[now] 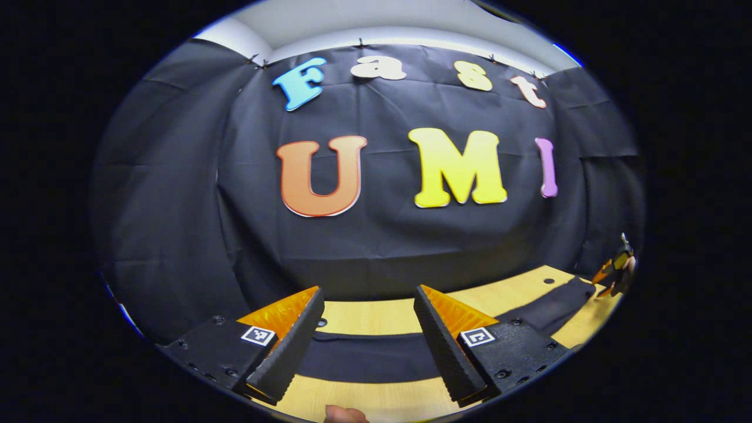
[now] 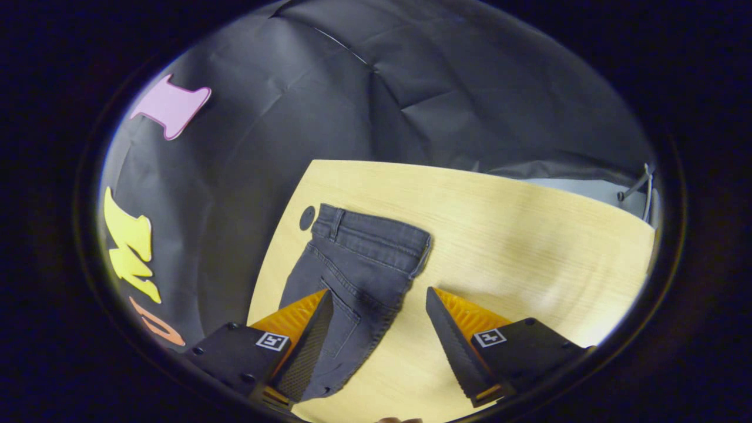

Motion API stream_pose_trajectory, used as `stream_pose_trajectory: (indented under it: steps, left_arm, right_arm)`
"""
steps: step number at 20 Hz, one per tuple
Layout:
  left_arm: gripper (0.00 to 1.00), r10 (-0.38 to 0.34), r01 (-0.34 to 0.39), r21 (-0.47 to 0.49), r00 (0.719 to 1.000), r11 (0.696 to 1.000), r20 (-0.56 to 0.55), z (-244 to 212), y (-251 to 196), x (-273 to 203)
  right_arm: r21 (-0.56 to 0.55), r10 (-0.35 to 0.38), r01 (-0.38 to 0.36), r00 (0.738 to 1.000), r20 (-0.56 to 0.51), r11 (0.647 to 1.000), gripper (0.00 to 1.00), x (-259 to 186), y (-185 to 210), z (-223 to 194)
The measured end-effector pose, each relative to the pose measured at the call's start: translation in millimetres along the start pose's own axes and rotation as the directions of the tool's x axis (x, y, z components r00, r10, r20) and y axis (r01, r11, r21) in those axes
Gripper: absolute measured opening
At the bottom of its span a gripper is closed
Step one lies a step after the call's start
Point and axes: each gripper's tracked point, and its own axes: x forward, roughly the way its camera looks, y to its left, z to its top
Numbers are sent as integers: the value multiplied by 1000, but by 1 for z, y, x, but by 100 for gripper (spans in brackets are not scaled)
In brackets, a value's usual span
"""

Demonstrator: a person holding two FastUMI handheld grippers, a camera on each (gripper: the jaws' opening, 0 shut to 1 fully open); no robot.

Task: Grasp the waist and the cuffs of the jeans and fold them to make the two legs overlap; first hold the waist and fold one-third of the jeans toward the cuffs, then hold the cuffs and fold the remaining one-third in the same direction to finish folding.

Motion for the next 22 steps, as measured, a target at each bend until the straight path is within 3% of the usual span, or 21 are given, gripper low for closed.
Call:
stream_pose_trajectory:
  steps: [4, 5, 6, 8, 9, 12, 13, 14, 15, 16, 17, 22]
  left_arm:
    - [98, -48, 46, -52, 998, 998, -45, -15, -39, -30]
    - [99, -57, 53, -54, 997, 997, -61, -20, -45, -37]
    - [99, -70, 66, -58, 995, 996, -73, -24, -51, -42]
    - [99, -87, 83, -47, 992, 995, -91, -31, -57, -49]
    - [99, -91, 88, -33, 992, 996, -93, -32, -60, -50]
    - [99, -102, 103, -2, 990, 995, -93, -34, -65, -54]
    - [99, -107, 107, -3, 990, 994, -93, -32, -66, -53]
    - [99, -110, 110, -10, 990, 994, -93, -32, -67, -52]
    - [99, -112, 111, -19, 989, 994, -96, -33, -67, -51]
    - [99, -111, 108, -28, 989, 994, -100, -35, -67, -52]
    - [99, -110, 107, -37, 989, 994, -102, -35, -66, -52]
    - [99, -90, 84, -58, 989, 995, -115, -41, -53, -56]
  right_arm:
    - [30, 21, -20, 999, -31, 999, 97, 19, 6, -12]
    - [57, 48, -47, 999, -17, 997, 92, 21, 12, -11]
    - [72, 69, -68, 998, -10, 995, 97, 23, 14, -12]
    - [75, 76, -75, 997, -9, 994, 90, 28, 13, -13]
    - [60, 41, -40, 999, -14, 997, 82, 32, 5, -14]
    - [96, -5, 9, 999, -37, 995, 30, 36, -7, -14]
    - [119, 10, -6, 999, -37, 993, 14, 39, -5, -13]
    - [126, 8, -5, 1000, -30, 992, 20, 37, -7, -14]
    - [130, 8, -4, 1000, -30, 991, 7, 40, -7, -17]
    - [124, -3, 5, 1000, -16, 992, 8, 39, -7, -17]
    - [116, -14, 16, 1000, -19, 993, 1, 38, -7, -17]
    - [-33, -86, 88, 994, 61, 996, 1, 25, 1, -10]
